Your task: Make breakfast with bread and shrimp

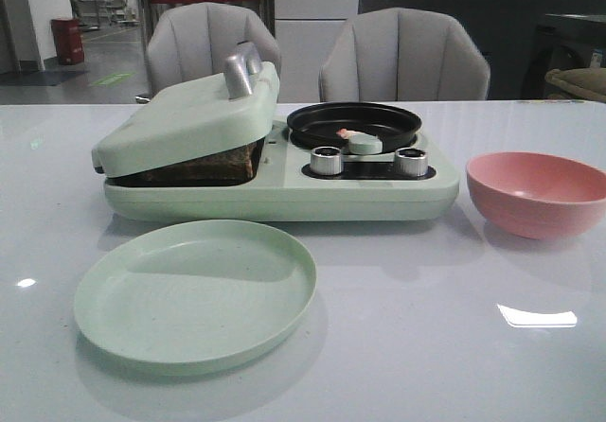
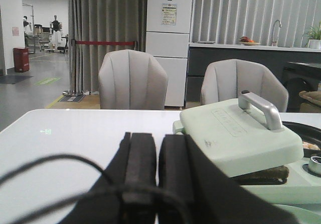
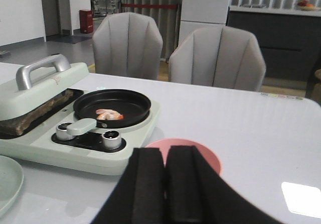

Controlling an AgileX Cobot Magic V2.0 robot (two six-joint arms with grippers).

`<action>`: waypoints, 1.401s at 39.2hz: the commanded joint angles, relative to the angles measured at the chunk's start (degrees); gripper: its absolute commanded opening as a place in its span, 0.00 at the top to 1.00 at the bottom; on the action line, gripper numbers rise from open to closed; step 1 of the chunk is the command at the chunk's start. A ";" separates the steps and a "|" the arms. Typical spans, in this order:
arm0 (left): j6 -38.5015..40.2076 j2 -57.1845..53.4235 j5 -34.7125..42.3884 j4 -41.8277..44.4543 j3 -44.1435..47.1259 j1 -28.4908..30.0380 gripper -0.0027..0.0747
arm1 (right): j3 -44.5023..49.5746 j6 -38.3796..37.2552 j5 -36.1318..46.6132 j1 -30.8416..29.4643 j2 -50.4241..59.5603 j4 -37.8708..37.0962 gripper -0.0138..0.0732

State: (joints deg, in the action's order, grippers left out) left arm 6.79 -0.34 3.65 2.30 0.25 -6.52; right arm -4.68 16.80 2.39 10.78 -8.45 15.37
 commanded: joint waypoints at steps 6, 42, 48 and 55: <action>0.61 -0.88 4.03 0.06 1.23 0.28 0.82 | 4.94 -14.99 9.17 -0.55 4.75 -14.22 0.67; 0.61 -0.78 4.03 0.06 1.23 0.28 0.82 | 5.24 -23.08 0.52 -5.07 10.27 -19.23 0.67; 0.61 -0.78 4.03 0.06 1.23 0.28 0.82 | 5.24 -23.08 0.52 -5.07 10.27 -19.23 0.67; 0.61 -0.78 4.03 0.06 1.23 0.28 0.82 | 5.24 -23.08 0.52 -5.07 10.27 -19.23 0.67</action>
State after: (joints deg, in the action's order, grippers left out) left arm 6.79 -0.34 3.65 2.30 0.25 -6.52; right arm 1.50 -6.21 -1.54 5.98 0.65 -3.98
